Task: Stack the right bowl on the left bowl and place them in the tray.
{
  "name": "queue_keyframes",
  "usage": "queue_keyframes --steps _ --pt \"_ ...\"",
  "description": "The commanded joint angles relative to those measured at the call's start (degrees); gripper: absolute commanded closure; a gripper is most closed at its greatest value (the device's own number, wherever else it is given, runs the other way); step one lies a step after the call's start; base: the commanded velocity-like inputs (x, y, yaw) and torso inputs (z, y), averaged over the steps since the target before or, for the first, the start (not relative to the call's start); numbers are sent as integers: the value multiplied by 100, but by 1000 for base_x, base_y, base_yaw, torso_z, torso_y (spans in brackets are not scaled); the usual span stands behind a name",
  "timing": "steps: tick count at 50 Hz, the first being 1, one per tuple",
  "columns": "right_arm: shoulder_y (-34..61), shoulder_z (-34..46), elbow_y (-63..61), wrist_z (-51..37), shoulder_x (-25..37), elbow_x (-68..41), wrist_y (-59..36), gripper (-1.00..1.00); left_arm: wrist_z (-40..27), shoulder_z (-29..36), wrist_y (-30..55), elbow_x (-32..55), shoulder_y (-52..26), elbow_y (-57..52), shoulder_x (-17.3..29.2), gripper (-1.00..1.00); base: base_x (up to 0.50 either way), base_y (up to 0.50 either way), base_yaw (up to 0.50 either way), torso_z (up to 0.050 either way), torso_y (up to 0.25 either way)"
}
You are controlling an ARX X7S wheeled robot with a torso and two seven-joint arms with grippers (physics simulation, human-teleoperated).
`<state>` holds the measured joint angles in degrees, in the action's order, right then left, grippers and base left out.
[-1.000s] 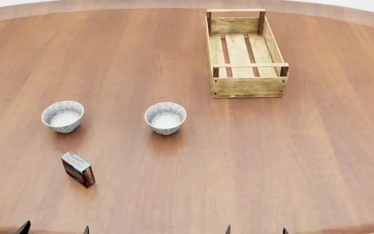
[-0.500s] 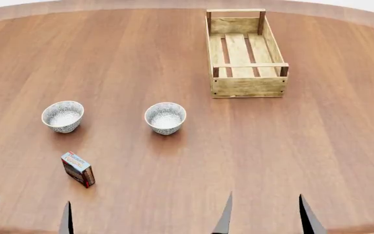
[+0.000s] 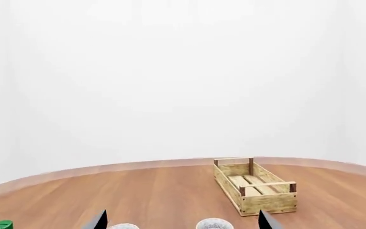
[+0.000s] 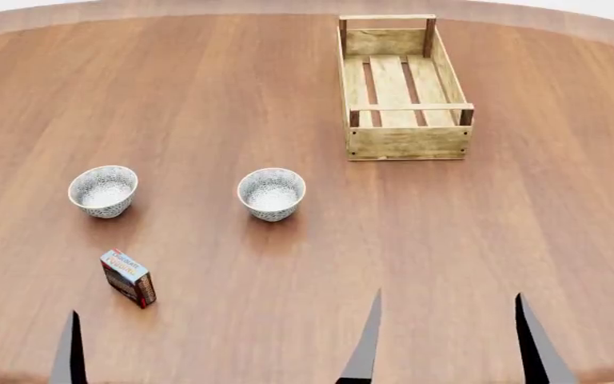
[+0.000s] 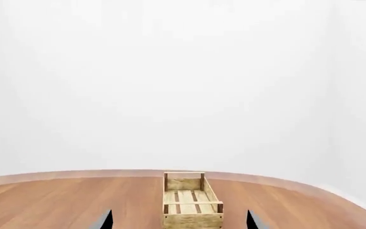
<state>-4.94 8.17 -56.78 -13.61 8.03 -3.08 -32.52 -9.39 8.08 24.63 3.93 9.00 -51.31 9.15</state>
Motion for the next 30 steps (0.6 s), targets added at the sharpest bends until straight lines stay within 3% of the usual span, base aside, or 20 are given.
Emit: queue_keyframes --steps 1,30 --pt "8 -108 -261 81 -49 12 -51 -100 6 -188 -145 50 18 -138 -52 -100 156 0 0 0 0" --pt "79 -43 -296 -408 309 -497 -143 -100 -187 -43 -87 33 -1 -112 134 -100 485 0 0 0 0"
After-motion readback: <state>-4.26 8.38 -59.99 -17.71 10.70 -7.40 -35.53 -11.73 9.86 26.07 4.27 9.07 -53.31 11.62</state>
